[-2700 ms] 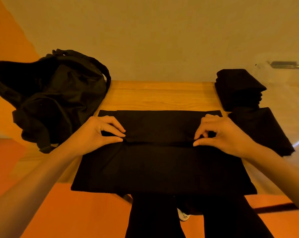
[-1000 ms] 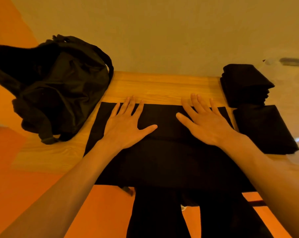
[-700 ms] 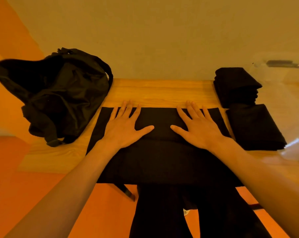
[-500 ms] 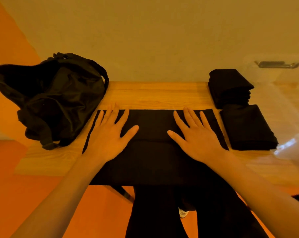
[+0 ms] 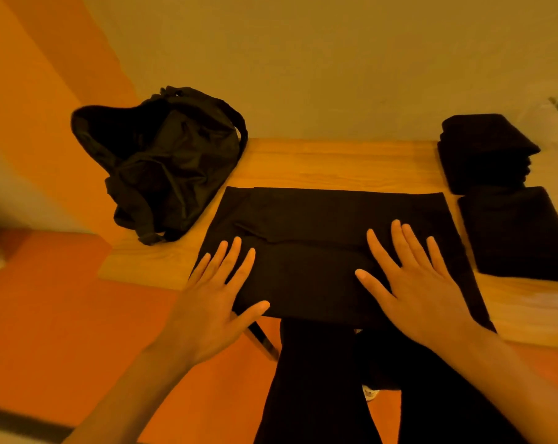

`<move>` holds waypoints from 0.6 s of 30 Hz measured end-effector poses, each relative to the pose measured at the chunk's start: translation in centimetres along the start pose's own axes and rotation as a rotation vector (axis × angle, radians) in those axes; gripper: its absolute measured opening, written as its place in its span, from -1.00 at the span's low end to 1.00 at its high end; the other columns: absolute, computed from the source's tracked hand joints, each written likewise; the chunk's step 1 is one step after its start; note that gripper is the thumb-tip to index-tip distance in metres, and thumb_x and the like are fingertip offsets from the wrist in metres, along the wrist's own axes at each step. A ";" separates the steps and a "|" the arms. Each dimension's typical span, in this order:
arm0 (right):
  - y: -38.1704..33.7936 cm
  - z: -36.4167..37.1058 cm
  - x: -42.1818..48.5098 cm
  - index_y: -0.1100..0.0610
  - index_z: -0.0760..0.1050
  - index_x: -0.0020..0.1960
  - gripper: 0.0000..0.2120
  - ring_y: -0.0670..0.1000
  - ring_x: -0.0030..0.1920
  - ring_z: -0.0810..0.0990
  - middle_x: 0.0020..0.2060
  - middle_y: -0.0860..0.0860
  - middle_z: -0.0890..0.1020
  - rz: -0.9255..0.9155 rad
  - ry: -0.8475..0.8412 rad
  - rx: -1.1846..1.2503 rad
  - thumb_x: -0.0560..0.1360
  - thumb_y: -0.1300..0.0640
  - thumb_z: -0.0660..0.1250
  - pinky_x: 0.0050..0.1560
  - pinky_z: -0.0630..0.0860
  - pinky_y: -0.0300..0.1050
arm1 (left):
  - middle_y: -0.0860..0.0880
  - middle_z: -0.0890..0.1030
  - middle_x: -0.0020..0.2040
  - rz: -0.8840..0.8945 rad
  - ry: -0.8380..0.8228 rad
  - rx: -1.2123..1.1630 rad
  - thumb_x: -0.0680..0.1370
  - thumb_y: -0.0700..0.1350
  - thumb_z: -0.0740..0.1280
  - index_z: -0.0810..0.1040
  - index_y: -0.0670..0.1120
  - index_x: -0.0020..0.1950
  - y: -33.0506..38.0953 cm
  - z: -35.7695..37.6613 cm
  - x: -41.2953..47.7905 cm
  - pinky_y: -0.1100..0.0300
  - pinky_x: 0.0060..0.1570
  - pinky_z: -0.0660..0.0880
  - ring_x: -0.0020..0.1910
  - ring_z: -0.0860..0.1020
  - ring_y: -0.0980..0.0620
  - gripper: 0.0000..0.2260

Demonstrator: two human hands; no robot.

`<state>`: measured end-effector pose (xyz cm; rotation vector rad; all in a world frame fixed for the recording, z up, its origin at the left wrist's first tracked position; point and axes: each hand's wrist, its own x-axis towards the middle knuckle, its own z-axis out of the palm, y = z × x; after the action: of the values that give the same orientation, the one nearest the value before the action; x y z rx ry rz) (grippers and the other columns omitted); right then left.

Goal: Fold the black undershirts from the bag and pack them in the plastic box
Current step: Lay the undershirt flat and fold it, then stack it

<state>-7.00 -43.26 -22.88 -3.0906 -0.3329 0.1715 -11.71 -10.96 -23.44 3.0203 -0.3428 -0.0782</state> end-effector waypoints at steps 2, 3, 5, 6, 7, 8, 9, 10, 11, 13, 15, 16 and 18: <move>0.1 -0.1 0.1 -0.13 -0.40 0.57 -0.22 0.07 0.59 -0.34 0.62 0.10 -0.25 -0.018 0.011 0.021 0.43 -0.43 -0.52 0.58 -0.27 0.10 | 0.05 -0.27 0.65 0.009 0.028 -0.008 0.52 0.54 -0.20 -0.19 0.16 0.65 -0.4 0.4 -0.4 -0.01 0.61 -0.18 0.61 -0.33 0.06 -0.21; 0.2 -0.2 -0.2 -0.12 -0.38 0.58 -0.22 0.08 0.59 -0.33 0.62 0.11 -0.23 -0.037 0.026 0.025 0.44 -0.43 -0.52 0.59 -0.27 0.10 | 0.03 -0.25 0.66 0.023 0.041 0.001 0.53 0.54 -0.14 -0.16 0.14 0.66 -0.6 0.6 -0.6 -0.01 0.61 -0.18 0.62 -0.30 0.04 -0.19; 0.7 -0.1 -1.6 -0.09 -0.28 0.62 -0.24 0.09 0.61 -0.27 0.63 0.11 -0.16 -0.069 0.089 0.015 0.51 -0.42 -0.48 0.60 -0.22 0.10 | -0.02 -0.16 0.67 0.054 0.094 0.049 0.54 0.51 0.00 -0.08 0.07 0.67 -1.5 1.0 -1.3 -0.01 0.60 -0.13 0.64 -0.20 -0.01 -0.16; 1.1 0.2 -2.6 -0.08 -0.20 0.63 -0.24 0.09 0.62 -0.21 0.63 0.11 -0.11 -0.081 0.121 0.007 0.54 -0.43 -0.42 0.60 -0.18 0.10 | -0.05 -0.09 0.68 0.071 0.128 0.085 0.56 0.47 0.05 -0.03 0.03 0.68 -2.0 1.4 -1.7 -0.02 0.59 -0.09 0.65 -0.13 -0.04 -0.18; 1.7 0.6 -3.8 -0.07 -0.11 0.64 -0.23 0.09 0.63 -0.14 0.63 0.10 -0.04 -0.090 0.142 -0.002 0.56 -0.45 -0.34 0.61 -0.13 0.10 | -0.08 -0.02 0.68 0.087 0.166 0.114 0.58 0.40 0.09 0.03 -0.02 0.67 -2.6 1.7 -2.2 -0.02 0.58 -0.04 0.65 -0.06 -0.07 -0.21; 2.5 1.2 -5.0 -0.06 -0.01 0.64 -0.23 0.09 0.63 -0.05 0.62 0.09 0.03 -0.100 0.158 -0.012 0.57 -0.47 -0.25 0.60 -0.08 0.11 | -0.10 0.04 0.67 0.103 0.207 0.129 0.59 0.31 0.12 0.08 -0.06 0.66 -3.4 2.1 -2.6 -0.02 0.58 0.01 0.65 0.01 -0.09 -0.26; 3.3 1.8 -6.1 -0.05 0.07 0.62 -0.23 0.10 0.61 0.04 0.60 0.09 0.11 -0.111 0.177 -0.020 0.57 -0.47 -0.16 0.58 -0.02 0.12 | -0.12 0.10 0.65 0.120 0.254 0.133 0.61 0.22 0.14 0.14 -0.11 0.65 -4.0 2.5 -3.0 -0.01 0.57 0.04 0.64 0.08 -0.11 -0.31; 4.1 2.5 -7.0 -0.03 0.14 0.61 -0.24 0.10 0.60 0.12 0.58 0.10 0.17 -0.129 0.205 -0.025 0.57 -0.46 -0.09 0.56 0.03 0.12 | -0.14 0.16 0.64 0.137 0.301 0.132 0.61 0.13 0.15 0.19 -0.15 0.63 -4.7 2.8 -3.2 -0.01 0.57 0.08 0.62 0.14 -0.13 -0.36; 4.8 3.1 -7.8 -0.02 0.18 0.59 -0.27 0.10 0.58 0.17 0.57 0.09 0.22 -0.151 0.239 -0.030 0.58 -0.42 -0.04 0.55 0.10 0.13 | -0.16 0.23 0.61 0.156 0.353 0.135 0.62 0.07 0.16 0.24 -0.18 0.60 -5.3 3.1 -3.4 -0.04 0.56 0.14 0.60 0.20 -0.14 -0.40; 6.3 4.1 -8.8 0.00 0.22 0.57 -0.36 0.08 0.55 0.22 0.54 0.09 0.29 -0.201 0.325 -0.014 0.58 -0.29 0.04 0.51 0.27 0.15 | -0.19 0.35 0.55 0.196 0.449 0.161 0.63 -0.05 0.19 0.34 -0.22 0.54 -6.2 3.7 -3.6 -0.13 0.47 0.30 0.53 0.33 -0.17 -0.50; 7.6 4.8 -9.5 0.05 0.33 0.52 -0.46 0.08 0.50 0.33 0.50 0.08 0.37 -0.245 0.427 0.079 0.59 -0.13 0.13 0.46 0.38 0.10 | -0.20 0.44 0.48 0.230 0.532 0.211 0.60 -0.20 0.26 0.43 -0.23 0.47 -6.8 4.3 -4.0 -0.16 0.35 0.40 0.46 0.43 -0.20 -0.57; 8.1 4.9 -9.7 0.08 0.39 0.48 -0.50 0.08 0.47 0.40 0.47 0.08 0.41 -0.269 0.474 0.126 0.60 -0.08 0.15 0.46 0.37 0.03 | -0.20 0.49 0.44 0.244 0.577 0.228 0.58 -0.27 0.28 0.47 -0.23 0.44 -7.0 4.6 -4.3 -0.16 0.26 0.43 0.41 0.47 -0.21 -0.59; 8.7 4.9 -10.1 0.14 0.47 0.41 -0.56 0.07 0.41 0.47 0.42 0.10 0.48 -0.312 0.547 0.158 0.66 -0.08 0.11 0.47 0.31 -0.11 | -0.20 0.58 0.33 0.269 0.660 0.240 0.55 -0.35 0.31 0.51 -0.22 0.37 -7.2 4.9 -4.6 -0.13 0.08 0.45 0.25 0.54 -0.23 -0.62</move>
<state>-15.54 -53.86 -27.00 -2.7295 -0.7147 -0.6064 -14.88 -3.37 -28.87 2.9527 -0.7107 1.0108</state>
